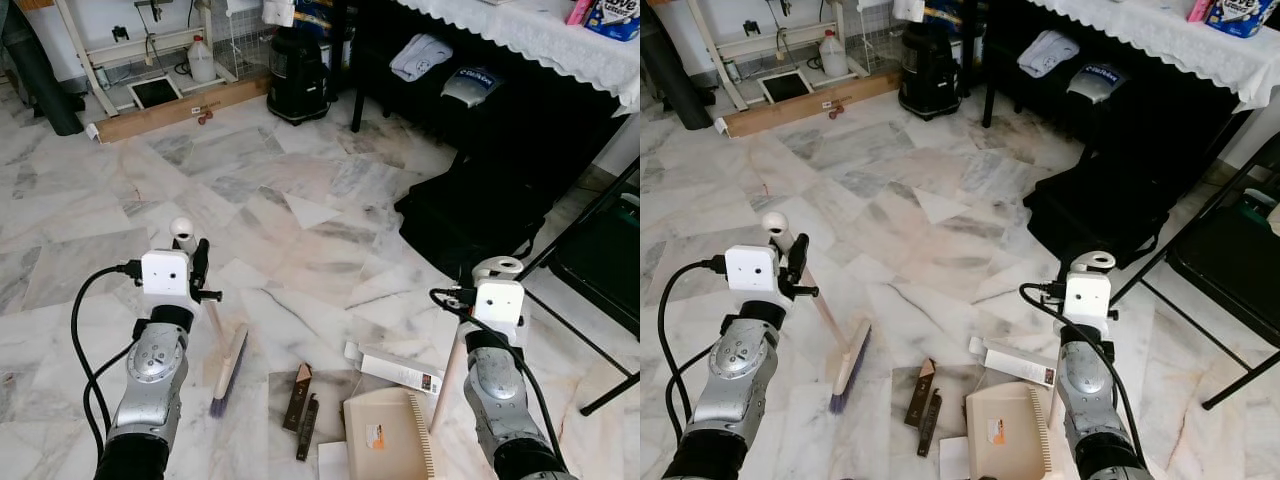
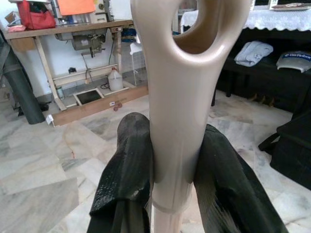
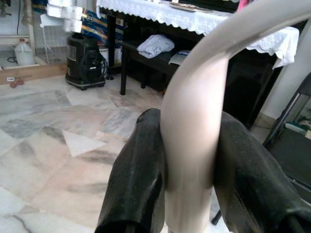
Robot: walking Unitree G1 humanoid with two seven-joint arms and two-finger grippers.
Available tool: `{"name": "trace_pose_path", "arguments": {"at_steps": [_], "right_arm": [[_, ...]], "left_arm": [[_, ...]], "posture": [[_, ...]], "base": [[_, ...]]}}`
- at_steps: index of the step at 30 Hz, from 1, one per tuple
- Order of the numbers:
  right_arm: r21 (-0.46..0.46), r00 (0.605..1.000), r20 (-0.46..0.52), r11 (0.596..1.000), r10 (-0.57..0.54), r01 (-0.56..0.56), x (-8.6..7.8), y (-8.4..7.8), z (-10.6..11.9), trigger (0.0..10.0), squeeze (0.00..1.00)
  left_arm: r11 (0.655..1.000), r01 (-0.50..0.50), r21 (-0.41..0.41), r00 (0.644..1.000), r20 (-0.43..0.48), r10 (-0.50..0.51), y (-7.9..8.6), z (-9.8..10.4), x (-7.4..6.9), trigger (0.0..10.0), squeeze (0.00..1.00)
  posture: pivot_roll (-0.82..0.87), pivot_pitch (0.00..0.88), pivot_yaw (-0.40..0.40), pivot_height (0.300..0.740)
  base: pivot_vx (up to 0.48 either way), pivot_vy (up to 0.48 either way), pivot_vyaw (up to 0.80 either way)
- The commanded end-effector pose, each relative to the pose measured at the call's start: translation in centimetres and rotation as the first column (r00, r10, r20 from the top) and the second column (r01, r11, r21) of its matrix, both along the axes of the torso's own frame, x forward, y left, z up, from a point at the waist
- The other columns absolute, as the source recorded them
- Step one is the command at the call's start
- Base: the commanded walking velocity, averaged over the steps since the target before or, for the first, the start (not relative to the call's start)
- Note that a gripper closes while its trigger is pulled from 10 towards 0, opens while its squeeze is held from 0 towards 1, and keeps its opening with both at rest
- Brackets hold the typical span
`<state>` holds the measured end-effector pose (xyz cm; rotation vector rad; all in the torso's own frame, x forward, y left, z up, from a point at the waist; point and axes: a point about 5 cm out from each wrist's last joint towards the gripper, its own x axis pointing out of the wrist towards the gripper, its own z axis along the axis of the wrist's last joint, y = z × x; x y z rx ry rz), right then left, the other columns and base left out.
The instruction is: Sweep floor
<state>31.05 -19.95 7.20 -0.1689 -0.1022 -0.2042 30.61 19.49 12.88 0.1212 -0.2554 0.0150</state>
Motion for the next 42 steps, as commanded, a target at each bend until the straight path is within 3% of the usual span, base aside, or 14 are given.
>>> {"name": "trace_pose_path", "arguments": {"at_steps": [1,13,26,42], "right_arm": [[-0.031,0.999,0.042,0.999,0.01,-0.009,0.5,-0.1,0.9,10.0,0.0],[-0.08,0.993,0.111,0.996,0.041,-0.032,1.1,0.6,2.3,10.0,0.0],[-0.042,0.962,0.269,0.997,-0.044,0.057,1.5,0.4,4.8,10.0,0.0],[0.042,0.974,0.225,0.999,-0.023,0.014,1.2,1.6,3.1,10.0,0.0]], "left_arm": [[1.0,0.018,0.012,0.999,0.038,-0.018,-0.1,0.9,-0.3,10.0,0.0],[1.0,0.027,0.012,0.998,0.049,-0.027,-0.4,1.4,-0.7,10.0,0.0],[1.0,0.023,0.013,0.998,0.05,-0.024,-0.3,1.8,-1.3,10.0,0.0],[1.0,0.027,0.016,0.999,0.041,-0.027,-0.3,2.0,-1.9,10.0,0.0]], "posture": [[0.12,0.178,-0.05,0.74],[0.12,0.208,-0.052,0.74],[0.13,0.225,-0.051,0.74],[0.16,0.236,-0.047,0.74]], "base": [[0.0,0.0,0.0],[0.0,0.0,0.0],[0.0,0.0,0.0],[0.0,0.0,0.0]]}}
